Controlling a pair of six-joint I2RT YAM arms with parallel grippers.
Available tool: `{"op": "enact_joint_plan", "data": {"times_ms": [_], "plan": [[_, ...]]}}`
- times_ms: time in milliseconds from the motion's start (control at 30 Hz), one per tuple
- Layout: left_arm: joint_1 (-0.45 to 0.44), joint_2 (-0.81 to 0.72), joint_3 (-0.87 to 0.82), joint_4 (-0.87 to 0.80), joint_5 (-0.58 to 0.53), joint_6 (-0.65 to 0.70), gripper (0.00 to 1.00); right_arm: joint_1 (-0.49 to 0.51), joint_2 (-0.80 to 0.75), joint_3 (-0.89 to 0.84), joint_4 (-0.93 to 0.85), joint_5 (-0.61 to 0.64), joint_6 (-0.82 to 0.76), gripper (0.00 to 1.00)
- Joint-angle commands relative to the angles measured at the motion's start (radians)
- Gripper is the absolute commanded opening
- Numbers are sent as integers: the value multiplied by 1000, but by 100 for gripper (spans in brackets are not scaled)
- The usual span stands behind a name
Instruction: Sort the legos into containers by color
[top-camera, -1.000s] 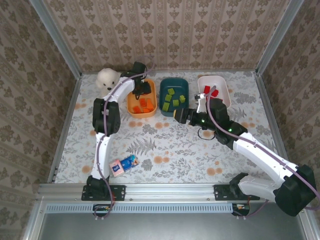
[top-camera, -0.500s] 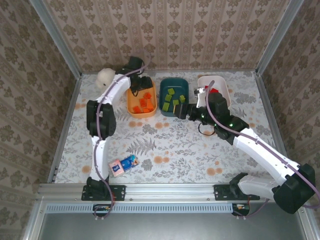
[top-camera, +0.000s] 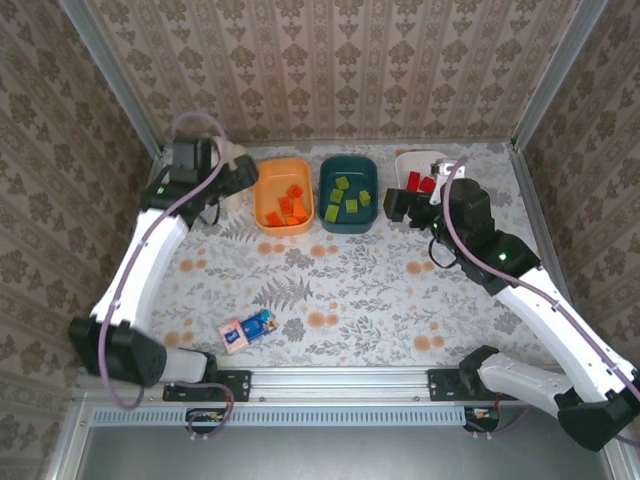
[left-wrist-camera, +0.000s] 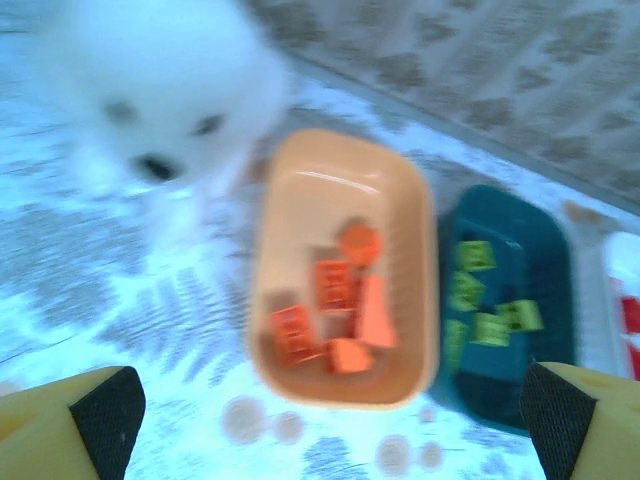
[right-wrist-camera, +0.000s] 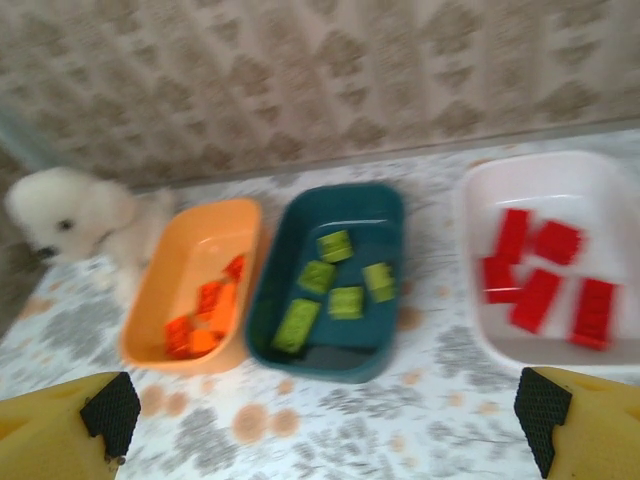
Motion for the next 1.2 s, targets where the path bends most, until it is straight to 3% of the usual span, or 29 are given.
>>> {"op": "enact_joint_plan", "data": {"times_ms": [0, 67, 100, 233, 300, 367, 500, 667, 733, 833, 933, 1033, 1133, 1167], "plan": [[-8, -137, -150, -115, -355, -24, 100, -22, -7, -46, -141, 356, 40, 100], [-13, -247, -287, -79, -502, 6, 100, -55, -21, -170, -10, 360, -66, 100], [-9, -312, -372, 3, -526, 103, 100, -71, -36, -249, 77, 365, -112, 100], [-5, -514, -698, 295, -545, 427, 100, -125, -86, -575, 456, 339, -236, 100], [8, -560, -803, 404, -509, 536, 100, -139, -72, -685, 615, 343, -291, 100], [32, -563, -867, 473, -474, 558, 100, -160, -19, -721, 680, 336, -339, 100], [102, -457, -956, 685, -342, 575, 100, -244, 122, -750, 822, 222, -386, 100], [192, -156, -936, 912, -223, 547, 100, -335, 312, -700, 998, 76, -426, 100], [218, -56, -904, 1009, -191, 548, 100, -367, 382, -682, 1122, 9, -440, 100], [257, 64, -862, 1144, -137, 527, 100, -415, 469, -637, 1123, -39, -423, 100], [281, 142, -879, 1311, -116, 505, 100, -454, 497, -727, 1289, -91, -388, 100], [252, 152, -929, 1424, -103, 554, 100, -455, 537, -816, 1505, -133, -413, 100], [211, 254, -1033, 1738, -101, 624, 100, -455, 531, -818, 1496, -131, -411, 100], [210, 254, -1037, 1736, -102, 618, 100, -455, 529, -801, 1461, -128, -409, 100]]}}
